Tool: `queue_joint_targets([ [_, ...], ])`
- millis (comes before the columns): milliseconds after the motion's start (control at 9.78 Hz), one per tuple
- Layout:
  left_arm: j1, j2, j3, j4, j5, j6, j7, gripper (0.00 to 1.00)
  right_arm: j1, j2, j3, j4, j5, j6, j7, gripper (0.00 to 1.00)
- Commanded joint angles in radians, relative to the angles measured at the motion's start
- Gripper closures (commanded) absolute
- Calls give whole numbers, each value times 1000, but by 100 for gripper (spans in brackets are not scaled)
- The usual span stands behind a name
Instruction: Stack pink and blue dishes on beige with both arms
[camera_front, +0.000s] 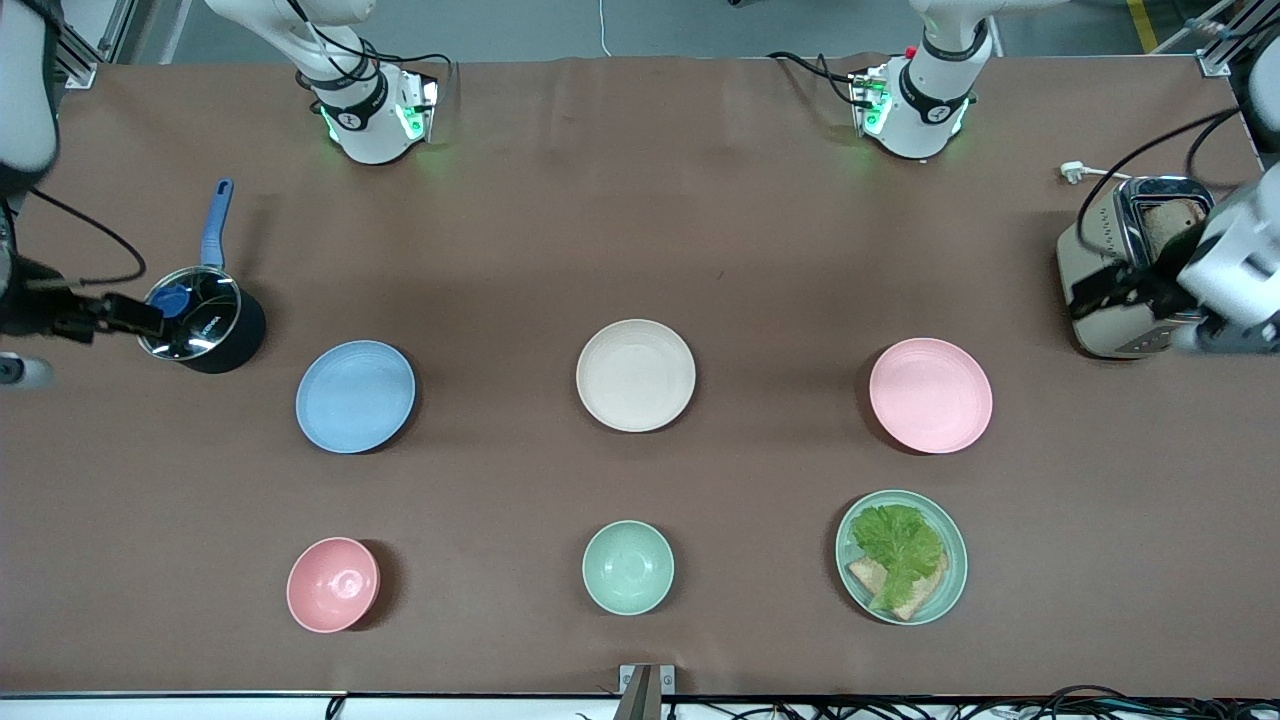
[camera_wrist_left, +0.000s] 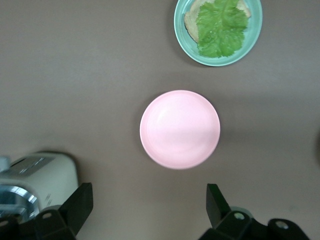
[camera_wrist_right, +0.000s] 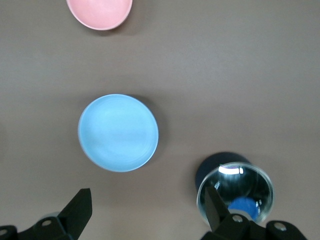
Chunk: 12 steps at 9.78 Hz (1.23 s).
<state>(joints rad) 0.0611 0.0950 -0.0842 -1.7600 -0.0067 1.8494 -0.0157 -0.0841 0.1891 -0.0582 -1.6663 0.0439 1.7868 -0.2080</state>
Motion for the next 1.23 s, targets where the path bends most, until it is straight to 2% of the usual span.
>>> queue_joint_targets([
  [0, 19, 47, -3, -194, 16, 237, 15, 0, -14, -8, 6, -244, 20, 269, -100, 0],
  [205, 66, 196, -3, -216, 16, 396, 100, 0, -3, 73, 6, -338, 20, 475, -116, 0],
  [307, 95, 260, -5, -213, 16, 465, 155, 0, -8, 148, 8, -361, 20, 593, -151, 0],
  [511, 111, 357, -5, -214, 16, 533, 209, 3, -6, 232, 12, -426, 20, 808, -165, 0],
  [716, 109, 397, -11, -219, 16, 533, 214, 13, -14, 268, 55, -428, 22, 822, -165, 0],
  [920, 100, 437, -15, -216, 16, 533, 214, 32, -16, 274, 72, -438, 54, 816, -165, 0],
  [1125, 97, 460, -15, -213, 16, 533, 214, 56, -23, 274, 86, -448, 70, 818, -169, 2],
])
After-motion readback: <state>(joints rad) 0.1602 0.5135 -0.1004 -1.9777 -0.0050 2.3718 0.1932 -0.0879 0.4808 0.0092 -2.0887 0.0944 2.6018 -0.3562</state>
